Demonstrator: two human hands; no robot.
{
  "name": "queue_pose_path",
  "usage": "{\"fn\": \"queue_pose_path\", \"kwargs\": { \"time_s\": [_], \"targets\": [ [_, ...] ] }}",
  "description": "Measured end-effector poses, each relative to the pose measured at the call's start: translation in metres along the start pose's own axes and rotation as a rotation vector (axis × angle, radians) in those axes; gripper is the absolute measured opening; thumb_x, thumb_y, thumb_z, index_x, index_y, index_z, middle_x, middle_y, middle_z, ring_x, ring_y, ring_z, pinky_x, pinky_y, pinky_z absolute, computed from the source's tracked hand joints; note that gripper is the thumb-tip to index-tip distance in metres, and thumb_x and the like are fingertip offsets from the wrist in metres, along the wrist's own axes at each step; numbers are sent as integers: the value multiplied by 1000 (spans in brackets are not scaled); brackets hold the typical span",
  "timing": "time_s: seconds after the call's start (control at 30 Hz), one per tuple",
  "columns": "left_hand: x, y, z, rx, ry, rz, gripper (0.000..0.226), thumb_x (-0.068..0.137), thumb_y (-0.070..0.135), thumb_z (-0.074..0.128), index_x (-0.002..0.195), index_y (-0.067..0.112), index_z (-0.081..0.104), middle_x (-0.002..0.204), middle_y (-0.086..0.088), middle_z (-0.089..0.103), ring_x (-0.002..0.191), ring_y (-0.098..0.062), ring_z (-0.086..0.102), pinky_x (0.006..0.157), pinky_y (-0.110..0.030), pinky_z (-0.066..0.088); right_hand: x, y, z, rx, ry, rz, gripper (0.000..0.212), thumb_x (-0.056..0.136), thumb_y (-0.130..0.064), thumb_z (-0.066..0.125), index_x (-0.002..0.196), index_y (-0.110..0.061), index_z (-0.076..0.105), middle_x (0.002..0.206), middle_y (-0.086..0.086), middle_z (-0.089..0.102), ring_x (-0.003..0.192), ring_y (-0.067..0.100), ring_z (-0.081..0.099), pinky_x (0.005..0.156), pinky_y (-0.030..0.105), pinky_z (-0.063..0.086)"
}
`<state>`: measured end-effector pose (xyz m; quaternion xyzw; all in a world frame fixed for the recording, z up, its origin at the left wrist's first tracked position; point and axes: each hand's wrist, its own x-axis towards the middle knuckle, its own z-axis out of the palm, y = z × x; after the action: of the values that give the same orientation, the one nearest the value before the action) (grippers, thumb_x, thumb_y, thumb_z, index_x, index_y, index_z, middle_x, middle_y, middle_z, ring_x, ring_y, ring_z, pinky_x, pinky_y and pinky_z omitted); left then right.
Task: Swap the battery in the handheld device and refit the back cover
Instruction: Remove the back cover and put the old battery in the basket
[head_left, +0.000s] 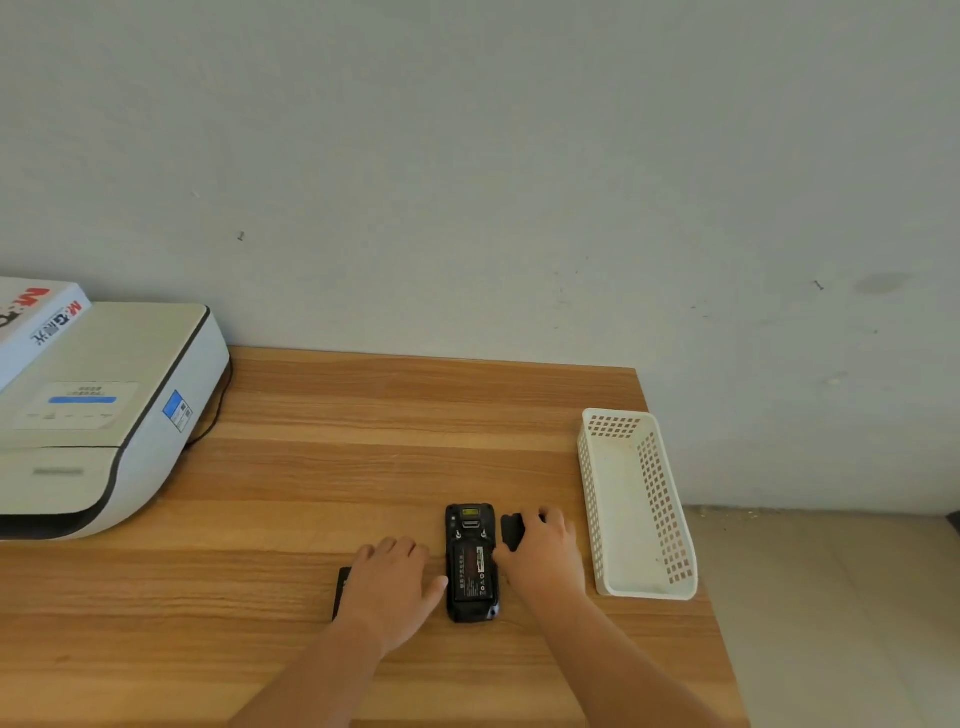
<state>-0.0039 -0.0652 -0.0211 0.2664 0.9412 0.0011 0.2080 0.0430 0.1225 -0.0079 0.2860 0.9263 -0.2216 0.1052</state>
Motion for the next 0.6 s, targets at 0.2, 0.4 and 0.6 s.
{"fn": "queue_pose_path", "kwargs": {
  "time_s": [0.2,0.4,0.6],
  "targets": [
    [-2,0,-4,-4,-25,-20,54,97,57,29,134,24,48,135,3,51,126,-17,43,110,-41,29,8,20,3,-34,-22,22,54,92,-43,53,140,-22,42,148,6,36,129,25,38,96,37,45],
    [-6,-4,4,-2,-93,-41,55,97,58,30,138,23,45,141,2,48,132,-19,39,113,-43,25,12,33,22,-101,-69,40,53,91,-41,54,139,-23,41,147,5,36,126,25,41,98,40,44],
    [-7,-7,11,-44,-80,-39,54,97,56,33,143,27,37,146,3,44,135,-17,37,115,-42,22,13,42,34,-105,-76,22,50,92,-37,53,138,-22,41,146,5,36,125,25,42,96,35,46]
  ]
}}
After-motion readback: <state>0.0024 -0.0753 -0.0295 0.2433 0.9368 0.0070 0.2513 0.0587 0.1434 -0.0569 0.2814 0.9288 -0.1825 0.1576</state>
